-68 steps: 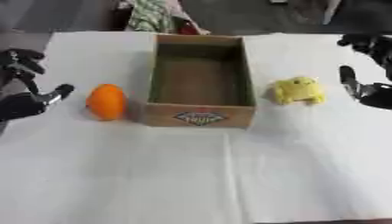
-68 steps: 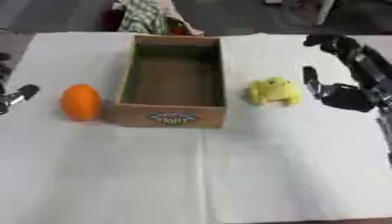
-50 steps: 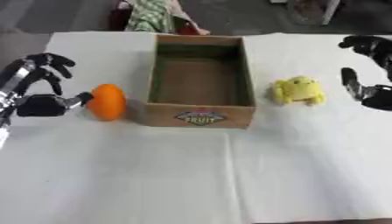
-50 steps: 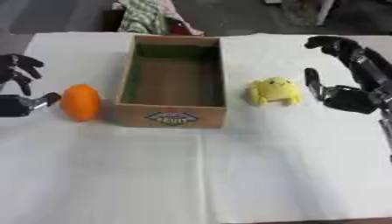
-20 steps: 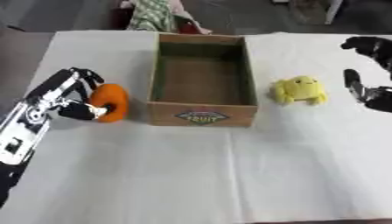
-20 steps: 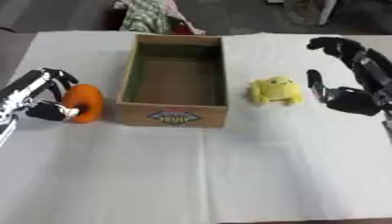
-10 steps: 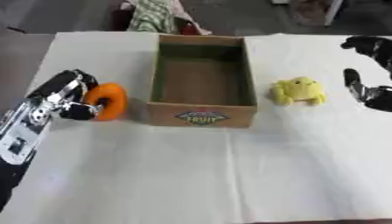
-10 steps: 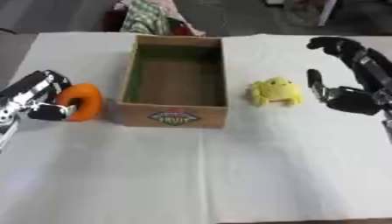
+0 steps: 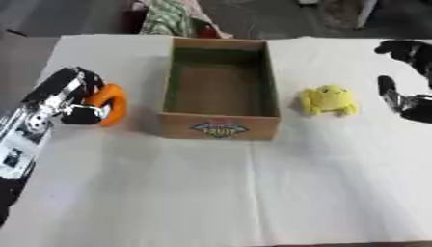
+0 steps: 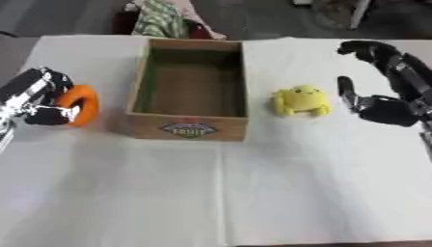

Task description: Pick up objects on the table and place them in the box.

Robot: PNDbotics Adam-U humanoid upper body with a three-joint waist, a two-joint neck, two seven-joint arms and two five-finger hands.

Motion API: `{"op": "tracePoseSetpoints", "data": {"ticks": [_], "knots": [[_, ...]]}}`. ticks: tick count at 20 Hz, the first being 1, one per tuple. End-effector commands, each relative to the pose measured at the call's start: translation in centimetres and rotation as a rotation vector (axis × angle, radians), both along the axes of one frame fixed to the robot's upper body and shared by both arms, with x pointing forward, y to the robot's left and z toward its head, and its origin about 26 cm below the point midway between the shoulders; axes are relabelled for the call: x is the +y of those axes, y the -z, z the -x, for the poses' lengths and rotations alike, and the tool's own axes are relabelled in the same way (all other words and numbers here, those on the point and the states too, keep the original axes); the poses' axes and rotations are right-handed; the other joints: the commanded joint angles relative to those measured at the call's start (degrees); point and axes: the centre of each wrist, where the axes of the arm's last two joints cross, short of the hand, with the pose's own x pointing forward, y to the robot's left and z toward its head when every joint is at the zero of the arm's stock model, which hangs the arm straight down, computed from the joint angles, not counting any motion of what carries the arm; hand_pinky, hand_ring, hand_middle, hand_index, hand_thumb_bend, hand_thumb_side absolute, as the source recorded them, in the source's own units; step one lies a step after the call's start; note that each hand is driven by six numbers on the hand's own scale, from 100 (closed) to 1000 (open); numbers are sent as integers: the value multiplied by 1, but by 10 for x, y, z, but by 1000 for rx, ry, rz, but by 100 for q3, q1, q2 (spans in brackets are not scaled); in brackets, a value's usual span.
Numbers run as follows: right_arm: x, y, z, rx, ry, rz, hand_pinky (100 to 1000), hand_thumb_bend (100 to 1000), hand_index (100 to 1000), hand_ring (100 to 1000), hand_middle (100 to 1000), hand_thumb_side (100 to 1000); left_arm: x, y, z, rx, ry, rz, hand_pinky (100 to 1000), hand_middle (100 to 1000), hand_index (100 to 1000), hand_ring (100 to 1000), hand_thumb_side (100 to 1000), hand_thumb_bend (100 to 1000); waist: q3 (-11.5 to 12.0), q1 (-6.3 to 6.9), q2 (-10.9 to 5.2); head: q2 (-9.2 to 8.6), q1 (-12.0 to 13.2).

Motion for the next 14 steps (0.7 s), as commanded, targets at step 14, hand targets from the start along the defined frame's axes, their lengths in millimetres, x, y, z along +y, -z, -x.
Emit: {"op": "tracePoseSetpoints", "data": {"ticks": [14], "knots": [[10, -9, -3, -17, -52, 17, 971, 100, 898, 1000, 815, 207, -46, -78, -22, -165, 155, -2, 630, 241, 394, 194, 100, 210, -168, -12, -142, 14, 162]]}}
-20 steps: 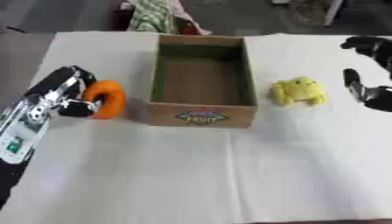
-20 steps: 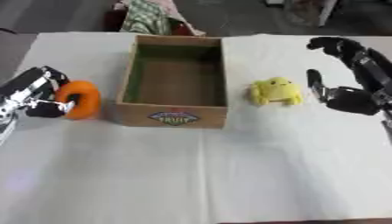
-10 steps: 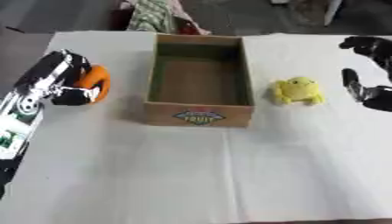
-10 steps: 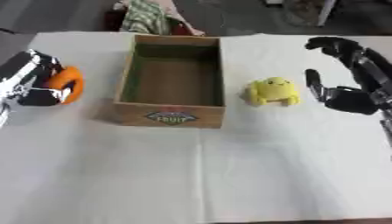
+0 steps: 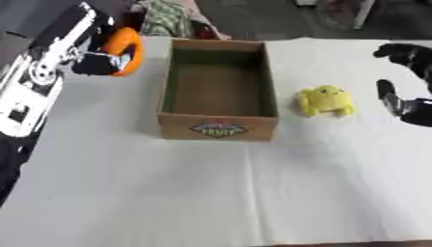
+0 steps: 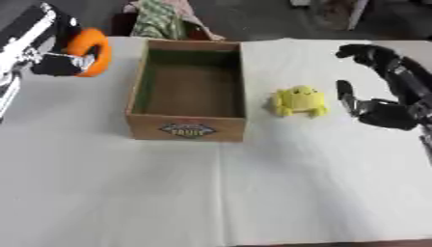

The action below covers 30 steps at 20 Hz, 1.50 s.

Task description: Pick up objects on the table and place them in the box.

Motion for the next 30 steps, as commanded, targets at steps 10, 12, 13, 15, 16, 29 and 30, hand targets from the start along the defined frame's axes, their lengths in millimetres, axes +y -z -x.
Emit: {"op": "tracePoseSetpoints", "data": {"ticks": [10, 12, 13, 15, 16, 29, 30], "knots": [[31, -12, -9, -13, -137, 48, 971, 100, 897, 1000, 813, 203, -61, 0, -30, 80, 135, -64, 668, 374, 512, 289, 100, 344, -453, 38, -62, -8, 304], [32, -12, -9, -10, -142, 48, 971, 100, 897, 1000, 812, 203, -65, 7, -36, 87, 144, -74, 669, 381, 517, 291, 100, 353, -461, 43, -64, -4, 296], [32, -12, -9, -9, -143, 48, 971, 100, 897, 1000, 812, 203, -64, 10, -39, 85, 147, -77, 669, 381, 517, 291, 100, 353, -461, 44, -64, -3, 294], [32, -12, -9, -9, -145, 48, 971, 100, 898, 1000, 812, 203, -62, 15, -42, 81, 153, -85, 669, 399, 532, 299, 100, 373, -464, 44, -67, -5, 293], [33, -12, -9, -9, -147, 48, 971, 100, 898, 1000, 812, 203, -62, 17, -44, 80, 153, -94, 670, 409, 542, 306, 100, 387, -468, 44, -74, -10, 296], [30, -14, -9, -15, -139, 49, 971, 100, 899, 1000, 809, 203, -53, 10, -39, 55, 144, -99, 790, 717, 842, 509, 763, 1000, -416, 36, -76, -31, 264], [28, -16, -10, -20, -133, 52, 970, 100, 899, 1000, 809, 203, -50, 5, -37, 28, 143, -69, 789, 703, 834, 497, 761, 1000, -395, 34, -74, -33, 242]]}}
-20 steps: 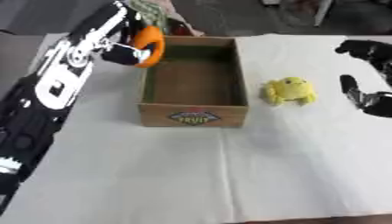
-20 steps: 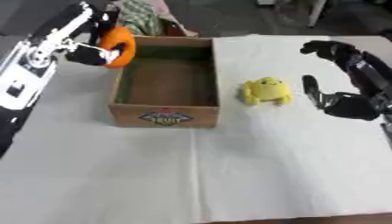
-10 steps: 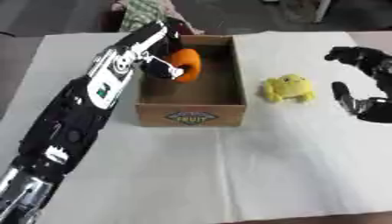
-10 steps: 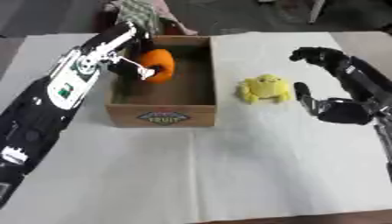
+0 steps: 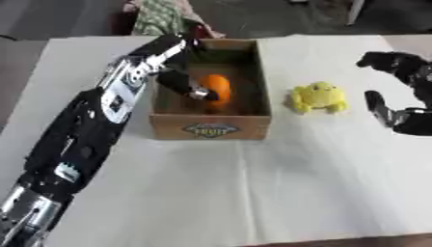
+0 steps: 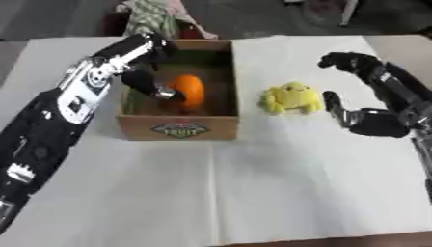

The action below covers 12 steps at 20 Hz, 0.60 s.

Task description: Pick up objects on the table and place them in the box.

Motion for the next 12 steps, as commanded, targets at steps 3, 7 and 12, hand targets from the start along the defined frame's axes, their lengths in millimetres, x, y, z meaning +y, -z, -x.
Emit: {"op": "tracePoseSetpoints", "data": {"ticks": [3, 7, 12], "knots": [[-10, -20, -2, -55, 27, 17, 968, 100, 900, 1000, 811, 203, 14, -32, 15, -138, -8, 132, 778, 631, 792, 443, 670, 932, 64, -22, -98, -45, -94], [-21, -33, -7, -94, 66, 50, 965, 100, 903, 1000, 815, 200, 38, -30, 31, -208, -37, 268, 767, 599, 765, 416, 587, 905, 186, -25, -79, -72, -227], [-27, -48, -16, -131, 86, 110, 961, 100, 906, 1000, 818, 198, 67, -21, 56, -263, -103, 380, 761, 586, 754, 405, 545, 859, 328, -21, -66, -77, -365]]}}
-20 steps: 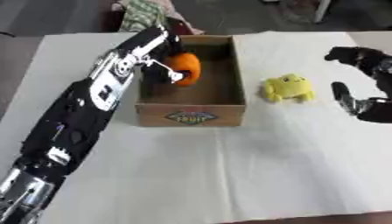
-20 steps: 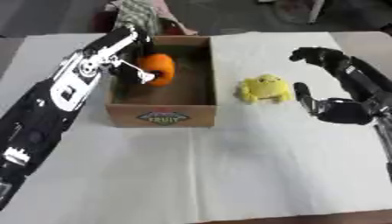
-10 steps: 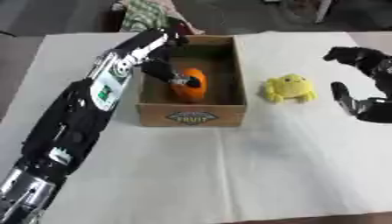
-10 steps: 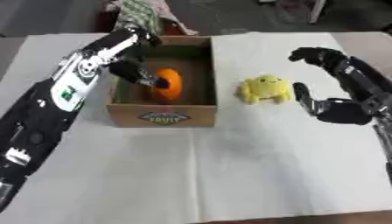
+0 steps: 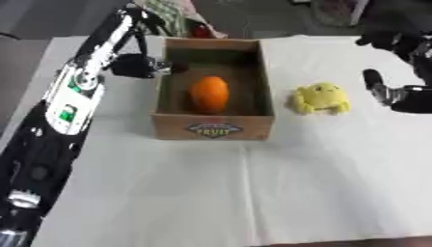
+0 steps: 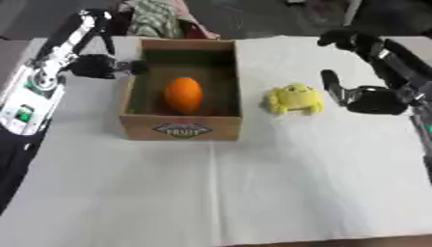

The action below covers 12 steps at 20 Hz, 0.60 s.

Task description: Pick up objects on the table and place them in the box.

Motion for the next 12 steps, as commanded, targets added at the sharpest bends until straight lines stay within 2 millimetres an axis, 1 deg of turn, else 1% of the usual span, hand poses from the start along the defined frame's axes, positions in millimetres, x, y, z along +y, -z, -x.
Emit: {"op": "tracePoseSetpoints", "data": {"ticks": [1, 5, 8, 12], "knots": [[-11, -19, -4, -43, 30, 67, 960, 100, 906, 1000, 818, 198, 18, -19, 17, -87, -42, 55, 760, 584, 752, 403, 537, 847, 40, -6, -83, -45, -90], [-13, -21, -14, -33, 39, 121, 955, 100, 906, 1000, 817, 199, 29, -14, 37, -95, -89, 129, 756, 577, 746, 398, 518, 828, 114, -10, -78, -56, -137], [-14, -20, -23, -13, 56, 162, 948, 100, 901, 995, 815, 203, 34, -15, 51, -94, -110, 182, 755, 573, 744, 394, 503, 796, 165, -21, -73, -57, -178], [-16, -13, -33, 3, 77, 194, 946, 100, 901, 994, 814, 204, 36, -20, 65, -74, -113, 246, 755, 573, 744, 394, 499, 790, 192, -17, -73, -75, -187]]}}
